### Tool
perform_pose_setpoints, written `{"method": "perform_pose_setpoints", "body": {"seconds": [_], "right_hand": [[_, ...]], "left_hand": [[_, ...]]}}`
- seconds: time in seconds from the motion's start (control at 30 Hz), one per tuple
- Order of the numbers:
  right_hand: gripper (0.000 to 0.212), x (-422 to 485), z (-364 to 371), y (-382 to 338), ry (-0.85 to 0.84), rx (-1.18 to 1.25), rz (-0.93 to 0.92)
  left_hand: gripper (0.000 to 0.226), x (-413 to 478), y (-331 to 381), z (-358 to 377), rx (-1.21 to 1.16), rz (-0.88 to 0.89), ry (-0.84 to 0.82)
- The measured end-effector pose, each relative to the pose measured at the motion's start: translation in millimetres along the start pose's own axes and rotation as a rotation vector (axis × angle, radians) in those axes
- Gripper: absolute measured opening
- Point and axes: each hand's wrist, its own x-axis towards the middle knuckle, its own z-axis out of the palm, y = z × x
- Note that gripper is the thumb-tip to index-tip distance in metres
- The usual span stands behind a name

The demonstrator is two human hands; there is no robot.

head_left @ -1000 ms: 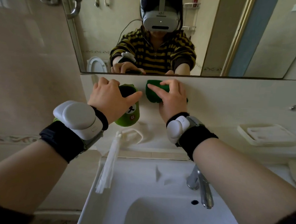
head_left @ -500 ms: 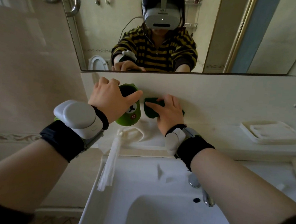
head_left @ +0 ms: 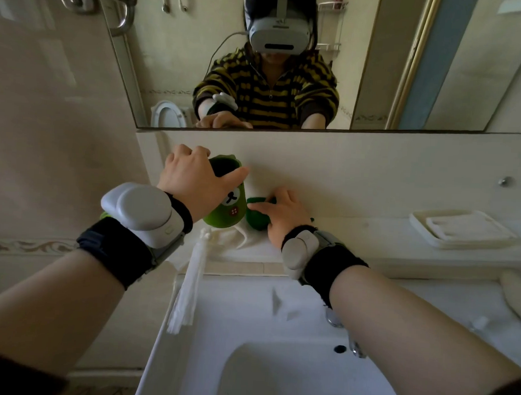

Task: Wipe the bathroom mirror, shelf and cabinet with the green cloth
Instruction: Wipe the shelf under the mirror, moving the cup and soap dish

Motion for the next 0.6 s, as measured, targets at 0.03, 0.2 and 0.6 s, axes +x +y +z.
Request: {"method": "perform_pose_setpoints", "body": {"seconds": [0.03,0.2,0.6], "right_hand": [[0.039,-0.5,-4.4,1.1,-0.019,0.009,0.002],[0.04,-10.8,-32.8,15.6,0.064,-0.021,-0.035],[0.053,-56.9,-105.5,99.1,0.07,-0.125,0.089]], "left_hand": [[0.089,-1.0,2.3,0.5,-0.008,0.005,-0.004],[0.086,-4.9,19.5,6.4,-0.044,0.027,-0.009],[0.074,-17.8,85.9,55.4,-0.088,0.131,-0.069]]}}
